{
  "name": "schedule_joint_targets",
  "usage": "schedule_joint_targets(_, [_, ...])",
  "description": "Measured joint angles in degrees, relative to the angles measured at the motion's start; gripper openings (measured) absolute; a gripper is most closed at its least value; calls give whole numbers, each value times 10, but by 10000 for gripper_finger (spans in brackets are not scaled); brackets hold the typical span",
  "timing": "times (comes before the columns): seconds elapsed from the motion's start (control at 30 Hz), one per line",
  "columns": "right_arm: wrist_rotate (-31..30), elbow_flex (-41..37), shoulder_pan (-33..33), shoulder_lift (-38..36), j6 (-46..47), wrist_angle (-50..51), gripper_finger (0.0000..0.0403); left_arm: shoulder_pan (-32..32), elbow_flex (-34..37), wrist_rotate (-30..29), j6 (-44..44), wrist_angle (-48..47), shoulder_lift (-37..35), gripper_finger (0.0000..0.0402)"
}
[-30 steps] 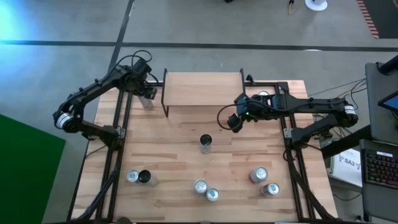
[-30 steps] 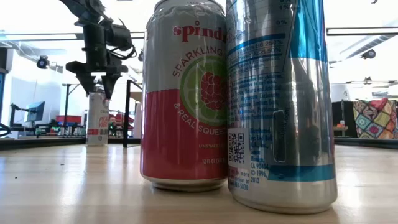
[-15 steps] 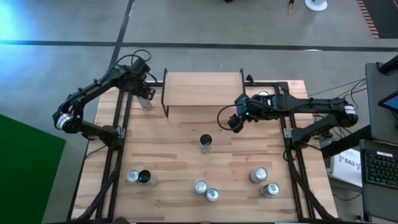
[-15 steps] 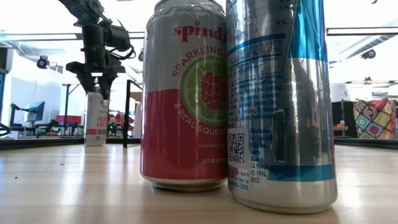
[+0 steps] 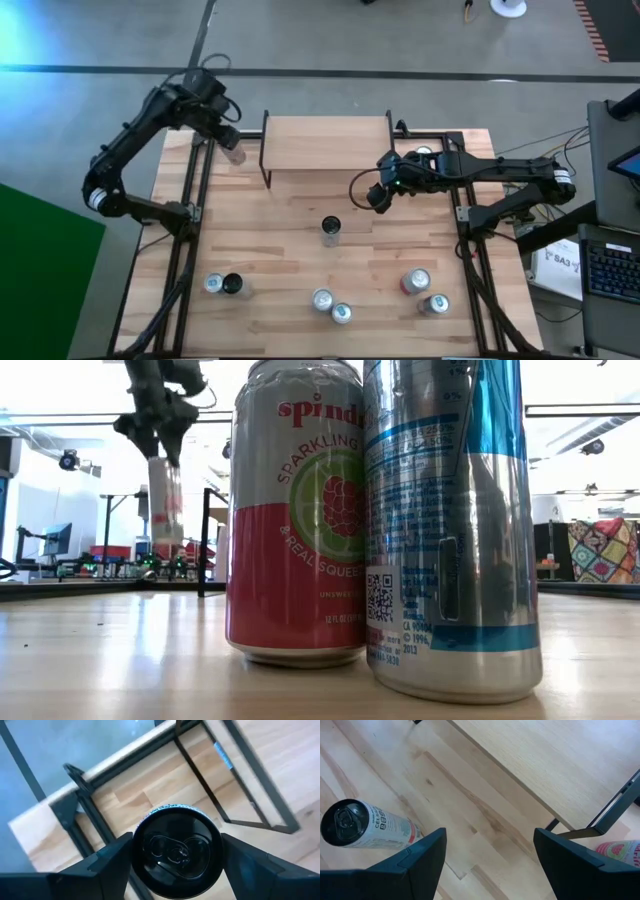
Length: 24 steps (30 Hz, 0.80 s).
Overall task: Place canned beverage on shelf
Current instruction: Put the top white-pink soda can on the shelf
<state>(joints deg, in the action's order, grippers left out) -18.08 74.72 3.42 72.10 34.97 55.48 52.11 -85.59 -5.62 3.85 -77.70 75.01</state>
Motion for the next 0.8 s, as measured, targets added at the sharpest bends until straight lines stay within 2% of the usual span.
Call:
schedule_joint_targets(0.17, [0,0,0,0,2,0,288,0,-102,5,-47,-39,23,259])
schedule_joint_targets(0.33, [0,0,0,0,3,0,288,-5,-198,41,-94,-71,64,260])
schedule_joint_targets(0.8, [2,0,0,-7,12,17,286,-59,-448,70,-181,-119,245,260])
